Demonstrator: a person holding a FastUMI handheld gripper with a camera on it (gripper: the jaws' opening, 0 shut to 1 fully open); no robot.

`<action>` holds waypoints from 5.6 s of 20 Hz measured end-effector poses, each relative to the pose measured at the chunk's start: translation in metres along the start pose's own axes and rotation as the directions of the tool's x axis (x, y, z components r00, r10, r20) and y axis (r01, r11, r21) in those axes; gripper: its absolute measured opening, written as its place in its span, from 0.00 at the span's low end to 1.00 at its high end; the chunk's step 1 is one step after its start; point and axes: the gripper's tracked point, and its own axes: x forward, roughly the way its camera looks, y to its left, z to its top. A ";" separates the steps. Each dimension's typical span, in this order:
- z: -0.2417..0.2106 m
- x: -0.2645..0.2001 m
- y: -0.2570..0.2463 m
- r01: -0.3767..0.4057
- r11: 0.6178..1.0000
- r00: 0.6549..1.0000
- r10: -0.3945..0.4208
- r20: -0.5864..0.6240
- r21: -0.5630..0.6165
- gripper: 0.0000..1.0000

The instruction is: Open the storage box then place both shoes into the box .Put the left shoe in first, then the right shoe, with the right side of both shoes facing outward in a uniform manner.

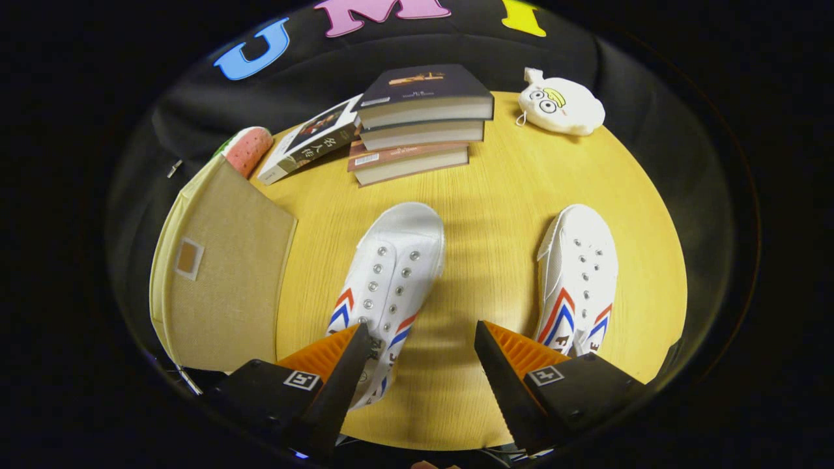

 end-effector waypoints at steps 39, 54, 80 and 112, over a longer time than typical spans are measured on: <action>0.086 -0.157 0.161 -0.402 0.893 0.914 0.375 0.157 0.205 0.06; 0.071 -0.120 0.329 -0.443 0.880 0.897 0.434 0.089 0.172 0.06; 0.111 -0.163 0.191 -0.308 0.951 0.923 0.303 0.238 -0.014 0.99; -0.001 -0.033 -0.172 -0.014 0.960 0.993 0.045 -0.106 0.278 0.99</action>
